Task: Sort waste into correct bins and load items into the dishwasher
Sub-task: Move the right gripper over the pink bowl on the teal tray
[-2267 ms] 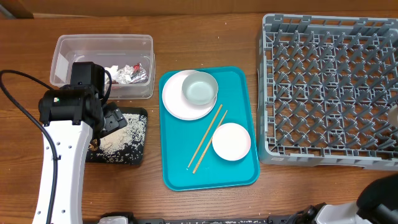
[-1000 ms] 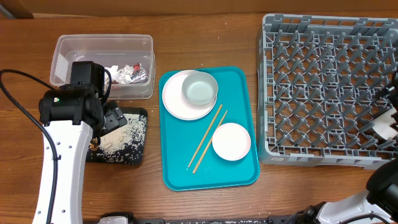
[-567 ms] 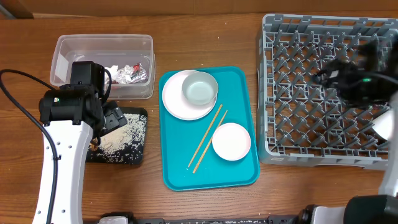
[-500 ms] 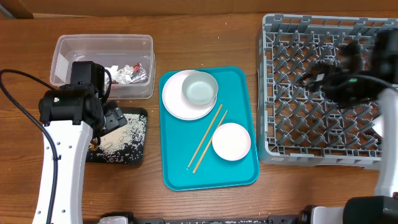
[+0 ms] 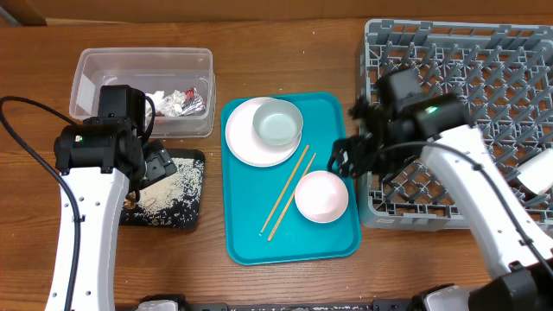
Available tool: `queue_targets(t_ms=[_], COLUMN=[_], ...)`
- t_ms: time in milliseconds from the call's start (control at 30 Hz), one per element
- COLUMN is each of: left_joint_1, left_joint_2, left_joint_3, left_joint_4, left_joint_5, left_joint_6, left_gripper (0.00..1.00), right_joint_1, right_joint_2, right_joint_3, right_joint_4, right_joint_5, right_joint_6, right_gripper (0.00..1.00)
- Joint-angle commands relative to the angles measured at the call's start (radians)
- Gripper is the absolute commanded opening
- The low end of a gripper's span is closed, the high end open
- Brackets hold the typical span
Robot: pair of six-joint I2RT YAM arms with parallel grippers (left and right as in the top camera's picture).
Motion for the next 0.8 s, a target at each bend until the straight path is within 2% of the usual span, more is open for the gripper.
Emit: queue_targets(t_ms=[0, 233, 500, 767], left_joint_1=[0.005, 0.005, 0.005, 0.005], left_joint_2=[-0.004, -0.004, -0.004, -0.004], left_joint_3=[-0.006, -0.006, -0.006, -0.006], left_joint_4=[0.003, 0.003, 0.003, 0.003], left_joint_5=[0.001, 0.001, 0.001, 0.001], left_joint_6=[-0.006, -0.006, -0.006, -0.006], left_gripper=[1.0, 1.0, 1.0, 1.0], right_joint_1=[0.055, 0.183, 0.198, 0.199], right_joint_2=[0.0, 0.003, 0.007, 0.011], right_joint_3=[-0.075, -0.2, -0.291, -0.33], right_joint_4=[0.039, 0.173, 0.31, 0.34], right_joint_5=[0.035, 0.306, 0.322, 0.349], right_joint_6=[0.02, 0.181, 0.228, 0.226], right_gripper=[0.9, 0.89, 0.88, 0.87])
